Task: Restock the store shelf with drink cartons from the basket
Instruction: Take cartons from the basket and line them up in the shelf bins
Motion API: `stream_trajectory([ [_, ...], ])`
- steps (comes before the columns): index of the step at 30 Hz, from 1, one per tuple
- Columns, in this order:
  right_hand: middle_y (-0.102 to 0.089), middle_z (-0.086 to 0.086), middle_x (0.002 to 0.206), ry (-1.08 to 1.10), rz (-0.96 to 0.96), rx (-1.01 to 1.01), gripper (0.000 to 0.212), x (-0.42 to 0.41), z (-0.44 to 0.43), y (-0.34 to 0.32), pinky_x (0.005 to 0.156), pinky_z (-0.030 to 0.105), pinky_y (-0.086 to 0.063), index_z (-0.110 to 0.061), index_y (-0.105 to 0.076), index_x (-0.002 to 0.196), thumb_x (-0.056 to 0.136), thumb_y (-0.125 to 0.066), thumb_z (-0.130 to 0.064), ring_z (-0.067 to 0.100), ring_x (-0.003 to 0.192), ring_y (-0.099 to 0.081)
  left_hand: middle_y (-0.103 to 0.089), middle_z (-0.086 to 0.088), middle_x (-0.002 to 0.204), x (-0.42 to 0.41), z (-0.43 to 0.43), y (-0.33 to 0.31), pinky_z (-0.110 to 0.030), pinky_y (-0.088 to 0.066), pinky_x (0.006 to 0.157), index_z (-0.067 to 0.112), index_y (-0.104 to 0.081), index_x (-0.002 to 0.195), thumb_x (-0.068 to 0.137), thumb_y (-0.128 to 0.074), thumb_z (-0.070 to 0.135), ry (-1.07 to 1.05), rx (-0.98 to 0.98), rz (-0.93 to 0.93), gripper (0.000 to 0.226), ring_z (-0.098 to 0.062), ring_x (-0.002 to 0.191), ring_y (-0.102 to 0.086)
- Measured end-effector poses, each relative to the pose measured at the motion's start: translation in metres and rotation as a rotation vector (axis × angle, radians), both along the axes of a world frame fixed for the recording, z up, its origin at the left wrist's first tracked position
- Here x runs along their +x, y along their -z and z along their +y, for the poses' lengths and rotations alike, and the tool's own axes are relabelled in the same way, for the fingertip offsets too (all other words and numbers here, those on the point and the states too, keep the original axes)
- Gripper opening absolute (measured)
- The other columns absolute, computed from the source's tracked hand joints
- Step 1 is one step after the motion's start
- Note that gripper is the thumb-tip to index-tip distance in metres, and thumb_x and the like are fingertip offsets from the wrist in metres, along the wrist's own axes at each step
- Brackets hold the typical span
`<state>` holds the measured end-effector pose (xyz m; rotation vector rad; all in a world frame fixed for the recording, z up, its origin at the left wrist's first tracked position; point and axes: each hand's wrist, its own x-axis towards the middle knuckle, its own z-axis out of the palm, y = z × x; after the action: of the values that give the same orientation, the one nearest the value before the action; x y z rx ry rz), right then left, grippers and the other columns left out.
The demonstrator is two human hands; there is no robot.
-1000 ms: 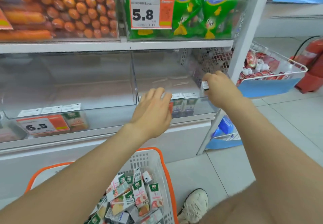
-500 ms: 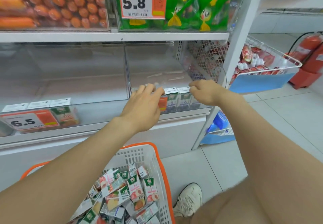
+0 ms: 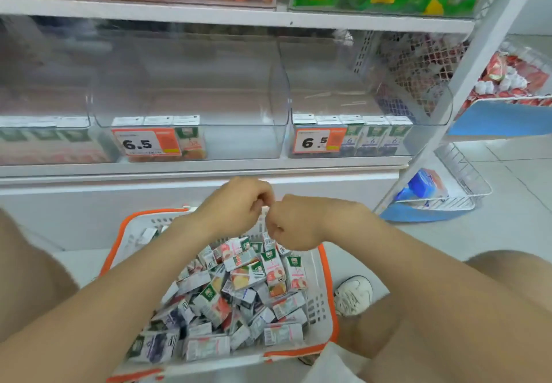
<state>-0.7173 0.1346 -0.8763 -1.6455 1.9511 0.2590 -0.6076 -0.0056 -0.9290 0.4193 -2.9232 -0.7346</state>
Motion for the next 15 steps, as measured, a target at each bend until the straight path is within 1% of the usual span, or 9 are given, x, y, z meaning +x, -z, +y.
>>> stream_trajectory([
  [2,-0.048,0.008,0.069,-0.064,-0.033,0.117,0.02,0.021,-0.01,0.03,0.056,0.035,-0.037,-0.008,-0.052,0.077,0.096,-0.046,-0.005,0.024,0.06,-0.039,-0.062,0.014,0.096,0.028,-0.006,0.027,-0.031,-0.047,0.079,0.034,-0.062,0.092,0.096,-0.052,0.003,0.026,0.061,-0.201,0.034,-0.014,0.09,-0.057],
  [4,-0.054,0.014,0.076,-0.097,-0.068,0.213,0.014,0.037,-0.018,0.056,0.059,0.037,-0.043,-0.006,-0.057,0.081,0.091,-0.049,-0.003,0.031,0.063,-0.046,-0.061,0.013,0.101,0.051,-0.009,0.055,-0.03,-0.048,0.085,0.036,-0.061,0.096,0.1,-0.053,0.004,0.035,0.107,-0.351,0.034,-0.014,0.099,-0.059],
  [5,-0.055,0.016,0.078,-0.113,-0.077,0.25,0.012,0.042,-0.02,0.069,0.06,0.038,-0.045,-0.006,-0.058,0.08,0.089,-0.05,-0.003,0.037,0.088,-0.069,-0.064,0.01,0.107,0.06,-0.01,0.067,-0.034,-0.051,0.09,0.034,-0.066,0.1,0.1,-0.052,0.003,0.027,0.118,-0.413,0.033,-0.016,0.104,-0.06],
  [6,-0.051,0.016,0.076,-0.131,-0.073,0.282,0.014,0.047,-0.022,0.081,0.059,0.038,-0.041,-0.006,-0.054,0.075,0.088,-0.051,-0.001,0.016,0.081,-0.027,-0.066,0.006,0.114,0.067,-0.011,0.08,-0.037,-0.053,0.094,0.03,-0.07,0.107,0.099,-0.052,0.002,0.008,0.129,-0.464,0.035,-0.016,0.108,-0.061],
  [7,-0.046,0.014,0.073,-0.141,-0.064,0.294,0.019,0.049,-0.024,0.092,0.058,0.038,-0.036,-0.007,-0.047,0.071,0.088,-0.051,0.001,0.03,0.064,-0.037,-0.067,0.003,0.119,0.073,-0.012,0.091,-0.038,-0.054,0.096,0.027,-0.071,0.113,0.098,-0.052,-0.001,-0.012,0.141,-0.507,0.037,-0.017,0.109,-0.062],
  [8,-0.041,0.012,0.07,-0.135,-0.053,0.291,0.027,0.051,-0.024,0.103,0.059,0.037,-0.033,-0.009,-0.041,0.067,0.089,-0.05,0.002,0.027,0.065,-0.035,-0.066,0.001,0.121,0.078,-0.012,0.102,-0.037,-0.054,0.096,0.025,-0.071,0.118,0.097,-0.051,-0.003,-0.028,0.152,-0.543,0.04,-0.017,0.108,-0.062],
  [10,-0.039,0.009,0.068,-0.094,-0.025,0.267,0.035,0.051,-0.026,0.125,0.06,0.037,-0.034,-0.012,-0.036,0.064,0.092,-0.051,0.003,0.026,0.068,-0.038,-0.062,0.0,0.123,0.086,-0.013,0.122,-0.035,-0.053,0.094,0.022,-0.068,0.124,0.095,-0.051,-0.005,-0.049,0.164,-0.612,0.044,-0.02,0.108,-0.059],
  [13,-0.047,0.008,0.071,-0.045,0.035,0.226,0.028,0.044,-0.028,0.155,0.056,0.034,-0.039,-0.011,-0.044,0.071,0.092,-0.058,0.003,0.026,0.065,-0.046,-0.058,-0.006,0.139,0.098,-0.015,0.144,-0.037,-0.054,0.097,0.02,-0.061,0.136,0.094,-0.05,-0.011,-0.083,0.18,-0.697,0.053,-0.025,0.12,-0.06],
  [15,-0.051,0.007,0.076,-0.027,0.059,0.183,0.018,0.039,-0.03,0.169,0.054,0.033,-0.041,-0.009,-0.053,0.086,0.089,-0.059,0.008,0.023,0.066,-0.051,-0.053,-0.008,0.146,0.107,-0.017,0.156,-0.037,-0.055,0.096,0.018,-0.057,0.143,0.093,-0.048,-0.015,-0.104,0.195,-0.752,0.061,-0.027,0.124,-0.06],
])
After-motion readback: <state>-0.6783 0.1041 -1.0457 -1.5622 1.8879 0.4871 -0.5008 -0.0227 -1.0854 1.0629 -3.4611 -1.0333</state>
